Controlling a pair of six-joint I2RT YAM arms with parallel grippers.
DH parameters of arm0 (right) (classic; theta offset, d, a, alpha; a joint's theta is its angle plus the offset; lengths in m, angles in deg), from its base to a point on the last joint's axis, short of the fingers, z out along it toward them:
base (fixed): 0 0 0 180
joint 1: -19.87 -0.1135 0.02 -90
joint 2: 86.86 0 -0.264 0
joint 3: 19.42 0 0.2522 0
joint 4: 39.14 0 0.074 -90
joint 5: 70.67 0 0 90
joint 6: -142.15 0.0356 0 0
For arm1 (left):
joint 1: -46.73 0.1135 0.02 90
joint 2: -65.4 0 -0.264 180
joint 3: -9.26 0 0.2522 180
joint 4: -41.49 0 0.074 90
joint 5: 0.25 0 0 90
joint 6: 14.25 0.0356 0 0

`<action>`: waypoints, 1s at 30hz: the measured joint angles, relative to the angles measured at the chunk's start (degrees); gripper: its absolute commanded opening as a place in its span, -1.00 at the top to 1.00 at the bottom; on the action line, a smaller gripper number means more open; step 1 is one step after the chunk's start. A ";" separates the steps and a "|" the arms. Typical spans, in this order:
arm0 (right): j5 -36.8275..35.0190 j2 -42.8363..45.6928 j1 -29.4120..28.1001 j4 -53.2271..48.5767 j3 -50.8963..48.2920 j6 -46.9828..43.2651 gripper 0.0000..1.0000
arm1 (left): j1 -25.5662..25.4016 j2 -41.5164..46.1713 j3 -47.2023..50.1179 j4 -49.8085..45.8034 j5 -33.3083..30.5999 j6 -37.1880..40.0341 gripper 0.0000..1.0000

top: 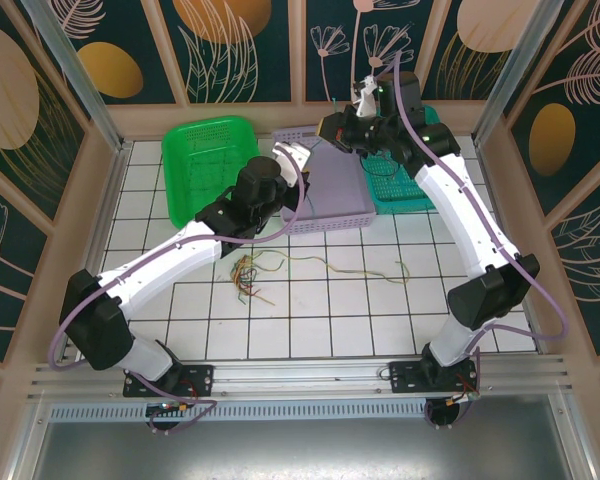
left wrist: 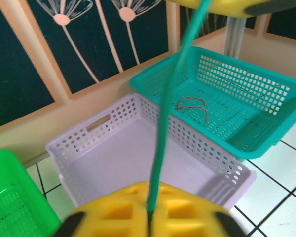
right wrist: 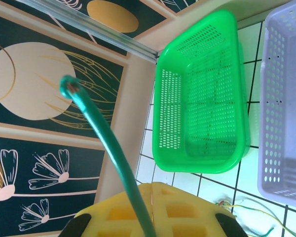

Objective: Untangle the cables

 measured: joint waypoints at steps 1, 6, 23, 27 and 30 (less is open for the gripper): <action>0.00 -0.07 0.00 0.13 0.00 0.31 1.00 | -0.02 0.00 0.00 0.00 0.37 -0.59 1.00; 0.22 -0.55 0.02 1.09 0.07 0.96 0.36 | 1.66 0.13 0.00 -0.02 3.32 -5.33 1.00; -6.27 8.96 1.99 11.67 -10.51 1.99 -0.24 | 24.24 -8.94 -14.91 -16.92 1.68 -17.27 1.00; -6.25 9.92 1.99 12.44 -14.49 2.43 -0.24 | 30.75 -17.73 -22.80 -22.99 -1.14 -18.21 1.00; -6.25 9.92 1.99 12.63 -16.52 2.60 -0.24 | 33.55 -23.19 -26.86 -26.08 -1.38 -18.93 1.00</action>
